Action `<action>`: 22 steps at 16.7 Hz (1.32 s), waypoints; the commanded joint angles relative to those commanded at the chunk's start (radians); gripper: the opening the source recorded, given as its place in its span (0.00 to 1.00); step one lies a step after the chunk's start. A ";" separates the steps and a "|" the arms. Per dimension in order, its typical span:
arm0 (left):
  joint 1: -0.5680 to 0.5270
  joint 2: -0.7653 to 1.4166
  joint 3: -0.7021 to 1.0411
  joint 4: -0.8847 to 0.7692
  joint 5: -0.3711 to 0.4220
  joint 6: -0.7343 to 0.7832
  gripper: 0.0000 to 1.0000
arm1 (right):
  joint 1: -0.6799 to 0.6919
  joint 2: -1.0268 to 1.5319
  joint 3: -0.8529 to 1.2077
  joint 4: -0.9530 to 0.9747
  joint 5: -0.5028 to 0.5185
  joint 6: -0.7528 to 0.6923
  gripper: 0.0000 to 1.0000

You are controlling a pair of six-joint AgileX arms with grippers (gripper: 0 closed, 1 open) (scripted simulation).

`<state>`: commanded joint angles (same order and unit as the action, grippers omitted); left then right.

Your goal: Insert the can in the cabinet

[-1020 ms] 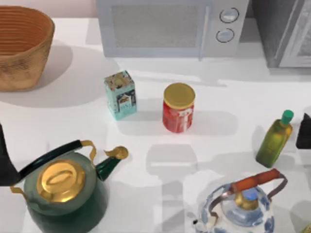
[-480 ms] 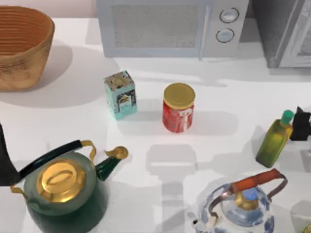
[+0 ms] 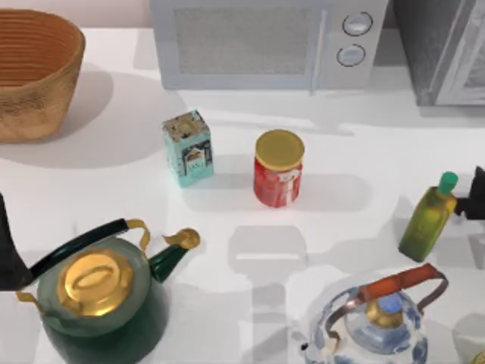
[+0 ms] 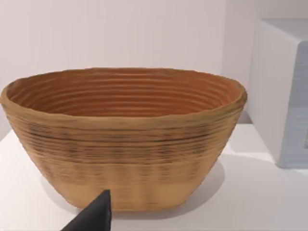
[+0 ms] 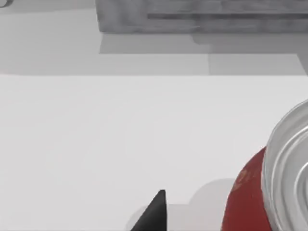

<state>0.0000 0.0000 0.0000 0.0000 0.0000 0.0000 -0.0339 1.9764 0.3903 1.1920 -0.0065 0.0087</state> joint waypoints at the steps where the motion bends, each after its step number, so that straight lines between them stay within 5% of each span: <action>1: 0.000 0.000 0.000 0.000 0.000 0.000 1.00 | 0.000 0.000 0.000 0.000 0.000 0.000 0.40; 7: 0.000 0.000 0.000 0.000 0.000 0.000 1.00 | 0.000 0.000 0.000 0.000 0.000 0.000 0.00; 17: 0.000 0.000 0.000 0.000 0.000 0.000 1.00 | 0.002 -0.012 0.004 -0.014 -0.002 0.002 0.00; 22: 0.000 0.000 0.000 0.000 0.000 0.000 1.00 | 0.007 -0.193 0.067 -0.228 -0.011 0.003 0.00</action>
<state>0.0000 0.0000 0.0000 0.0000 0.0000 0.0000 -0.0266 1.7836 0.4577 0.9636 -0.0177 0.0117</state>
